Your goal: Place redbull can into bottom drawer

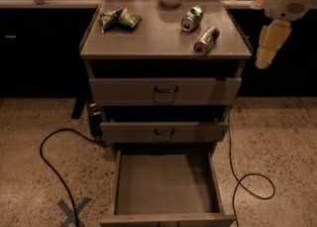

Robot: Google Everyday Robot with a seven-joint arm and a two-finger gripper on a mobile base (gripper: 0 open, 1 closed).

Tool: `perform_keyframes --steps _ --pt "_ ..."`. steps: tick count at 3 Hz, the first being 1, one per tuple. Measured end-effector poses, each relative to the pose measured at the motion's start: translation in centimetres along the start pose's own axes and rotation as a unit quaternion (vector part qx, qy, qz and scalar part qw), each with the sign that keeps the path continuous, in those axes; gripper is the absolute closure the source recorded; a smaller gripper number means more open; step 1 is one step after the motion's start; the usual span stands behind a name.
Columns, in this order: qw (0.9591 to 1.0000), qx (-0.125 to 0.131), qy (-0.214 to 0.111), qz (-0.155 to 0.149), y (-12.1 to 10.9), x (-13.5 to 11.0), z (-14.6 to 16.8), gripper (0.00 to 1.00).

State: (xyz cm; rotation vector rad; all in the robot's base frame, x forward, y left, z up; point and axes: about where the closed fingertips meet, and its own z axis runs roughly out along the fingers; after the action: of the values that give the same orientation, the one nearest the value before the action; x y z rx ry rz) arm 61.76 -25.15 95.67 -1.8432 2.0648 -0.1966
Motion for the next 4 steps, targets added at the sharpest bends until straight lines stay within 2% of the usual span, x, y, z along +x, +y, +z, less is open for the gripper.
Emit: perform_keyframes --steps 1,2,3,4 --pt "0.9984 -0.025 -0.034 -0.038 -2.5 -1.5 2.4 0.0" --pt "0.9954 -0.032 -0.054 -0.072 -4.5 -3.4 3.5 0.0" --pt "0.9954 0.003 -0.064 -0.072 -6.6 -4.1 3.6 0.0" --pt "0.9949 0.009 -0.066 -0.076 -7.2 -4.3 4.1 0.0"
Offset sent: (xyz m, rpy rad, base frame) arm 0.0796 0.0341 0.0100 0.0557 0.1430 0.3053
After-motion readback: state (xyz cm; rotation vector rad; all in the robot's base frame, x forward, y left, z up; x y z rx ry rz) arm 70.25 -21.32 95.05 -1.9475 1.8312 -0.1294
